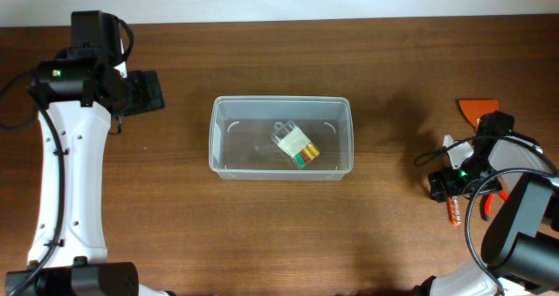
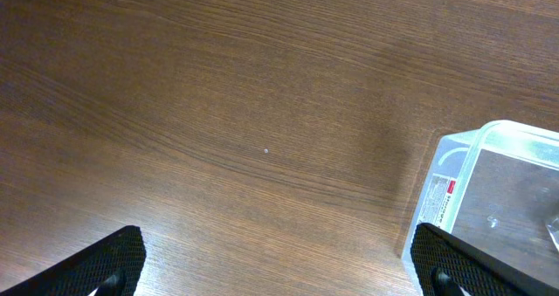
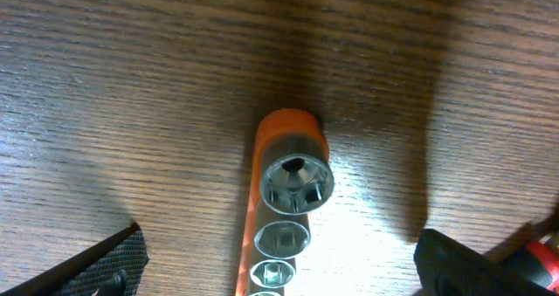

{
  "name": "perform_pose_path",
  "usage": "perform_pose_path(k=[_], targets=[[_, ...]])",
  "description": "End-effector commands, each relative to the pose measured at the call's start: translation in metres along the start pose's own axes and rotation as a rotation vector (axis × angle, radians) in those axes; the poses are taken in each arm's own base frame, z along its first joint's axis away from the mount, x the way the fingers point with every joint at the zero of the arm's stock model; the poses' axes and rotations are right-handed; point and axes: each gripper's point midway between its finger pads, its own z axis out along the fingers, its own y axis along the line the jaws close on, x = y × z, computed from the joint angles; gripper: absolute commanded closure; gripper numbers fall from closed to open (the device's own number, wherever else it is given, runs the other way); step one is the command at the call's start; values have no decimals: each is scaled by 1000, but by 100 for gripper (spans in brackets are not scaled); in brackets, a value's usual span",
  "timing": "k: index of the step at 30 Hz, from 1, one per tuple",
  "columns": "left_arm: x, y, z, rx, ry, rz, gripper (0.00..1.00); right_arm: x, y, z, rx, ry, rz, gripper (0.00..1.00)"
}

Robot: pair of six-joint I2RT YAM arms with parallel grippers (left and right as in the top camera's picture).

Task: Pack container
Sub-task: 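Align and close the right gripper on the orange socket rail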

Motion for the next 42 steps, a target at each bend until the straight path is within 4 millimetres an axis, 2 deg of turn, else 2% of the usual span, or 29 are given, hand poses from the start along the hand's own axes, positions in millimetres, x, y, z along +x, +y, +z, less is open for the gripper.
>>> perform_pose_path(k=[1,15,21,26,36,39,42], targets=[[-5,4,-7,-11,-26,-3,1,1,0,7,18,22,18,1],[-5,4,-7,-11,-26,-3,1,2,2,7,7,26,49,1],[-5,4,-7,-11,-26,-2,1,2,2,7,8,25,125,0],[-5,4,-7,-11,-26,-2,1,4,3,7,4,32,124,18],[-5,4,-7,-11,-26,-3,1,1,9,7,-30,18,127,33],[-5,4,-7,-11,-26,-3,1,1,9,7,-30,18,131,42],[-5,4,-7,-11,-26,-3,1,2,9,7,-31,20,131,46]])
